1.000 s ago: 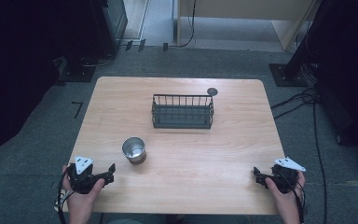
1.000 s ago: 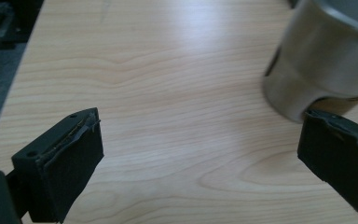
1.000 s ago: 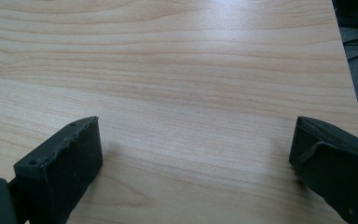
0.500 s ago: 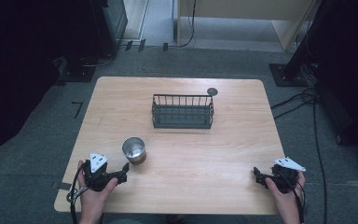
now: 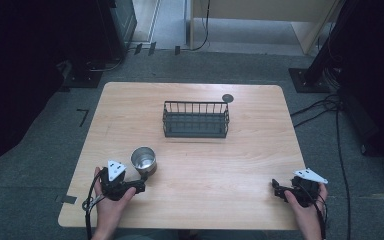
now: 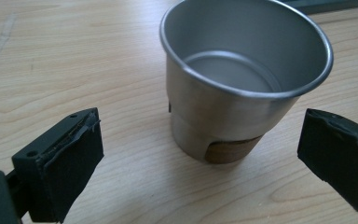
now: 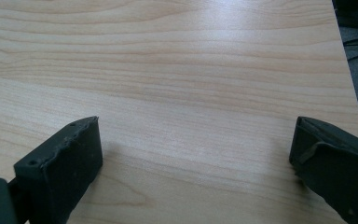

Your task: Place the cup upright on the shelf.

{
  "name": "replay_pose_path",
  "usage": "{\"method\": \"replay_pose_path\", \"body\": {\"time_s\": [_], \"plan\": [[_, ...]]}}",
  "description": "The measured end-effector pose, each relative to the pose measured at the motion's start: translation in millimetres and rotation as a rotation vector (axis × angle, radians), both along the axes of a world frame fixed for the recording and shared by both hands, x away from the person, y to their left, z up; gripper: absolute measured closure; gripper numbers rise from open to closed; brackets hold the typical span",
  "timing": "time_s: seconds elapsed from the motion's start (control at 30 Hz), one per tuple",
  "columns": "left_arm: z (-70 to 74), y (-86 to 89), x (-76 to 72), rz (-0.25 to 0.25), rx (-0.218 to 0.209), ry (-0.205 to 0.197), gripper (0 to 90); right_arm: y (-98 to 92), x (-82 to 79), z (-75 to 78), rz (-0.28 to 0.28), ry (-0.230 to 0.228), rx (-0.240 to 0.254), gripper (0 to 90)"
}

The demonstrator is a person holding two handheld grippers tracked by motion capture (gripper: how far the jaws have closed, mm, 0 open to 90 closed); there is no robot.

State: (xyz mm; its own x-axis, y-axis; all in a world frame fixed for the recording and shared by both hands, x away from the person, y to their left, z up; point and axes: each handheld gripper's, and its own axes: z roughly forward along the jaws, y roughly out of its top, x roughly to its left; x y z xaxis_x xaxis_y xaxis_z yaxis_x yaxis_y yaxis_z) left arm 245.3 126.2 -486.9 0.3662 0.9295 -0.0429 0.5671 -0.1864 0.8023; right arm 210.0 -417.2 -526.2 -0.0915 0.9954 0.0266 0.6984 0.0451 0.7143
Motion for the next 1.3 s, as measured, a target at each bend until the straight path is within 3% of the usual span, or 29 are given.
{"method": "replay_pose_path", "body": {"time_s": [0.77,0.9,1.13,1.3], "plan": [[2.2,-27.0,22.3,-0.015,0.018,0.002,0.6,0.0,0.0,0.0,0.0,0.0,0.0,1.8],[3.4,-29.9,24.0,-0.002,0.038,-0.009,5.8,0.0,0.0,0.0,0.0,0.0,0.0,1.8],[3.3,-35.2,29.0,-0.011,0.039,0.007,7.8,0.0,0.0,0.0,0.0,0.0,0.0,1.8],[4.1,-34.8,29.6,0.017,0.044,-0.003,14.3,0.0,0.0,0.0,0.0,0.0,0.0,1.8]]}}
